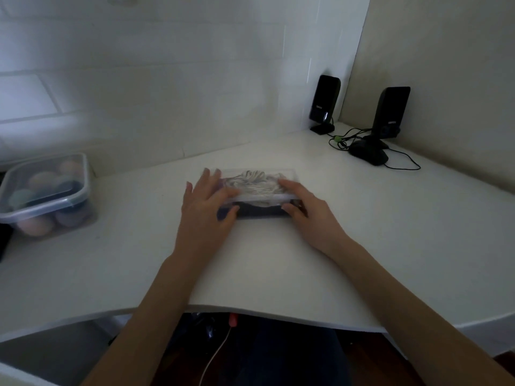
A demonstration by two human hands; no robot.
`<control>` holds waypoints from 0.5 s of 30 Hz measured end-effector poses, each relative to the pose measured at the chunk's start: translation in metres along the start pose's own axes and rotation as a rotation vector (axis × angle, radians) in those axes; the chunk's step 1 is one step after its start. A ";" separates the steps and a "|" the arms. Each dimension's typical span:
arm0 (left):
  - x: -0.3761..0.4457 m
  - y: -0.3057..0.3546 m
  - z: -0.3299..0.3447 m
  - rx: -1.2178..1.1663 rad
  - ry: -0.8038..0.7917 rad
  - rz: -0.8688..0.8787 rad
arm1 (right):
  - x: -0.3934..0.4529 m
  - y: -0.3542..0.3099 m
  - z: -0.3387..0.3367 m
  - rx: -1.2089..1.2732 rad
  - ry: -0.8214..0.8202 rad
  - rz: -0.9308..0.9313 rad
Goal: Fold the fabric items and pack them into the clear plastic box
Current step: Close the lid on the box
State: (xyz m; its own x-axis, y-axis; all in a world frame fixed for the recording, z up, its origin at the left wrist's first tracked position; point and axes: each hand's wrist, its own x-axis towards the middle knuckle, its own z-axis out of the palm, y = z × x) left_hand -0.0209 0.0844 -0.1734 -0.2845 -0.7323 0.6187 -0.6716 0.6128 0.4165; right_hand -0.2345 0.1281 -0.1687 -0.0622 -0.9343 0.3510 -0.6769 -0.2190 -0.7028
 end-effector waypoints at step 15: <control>0.037 -0.096 -0.040 0.457 -0.091 0.080 | 0.089 -0.048 0.115 -0.218 0.016 -0.103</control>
State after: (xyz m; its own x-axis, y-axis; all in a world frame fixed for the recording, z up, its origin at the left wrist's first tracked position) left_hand 0.0604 0.0099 -0.1641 -0.3927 -0.7236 0.5676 -0.8717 0.4896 0.0210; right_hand -0.1234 0.0236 -0.1749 0.0052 -0.9050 0.4253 -0.8222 -0.2459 -0.5132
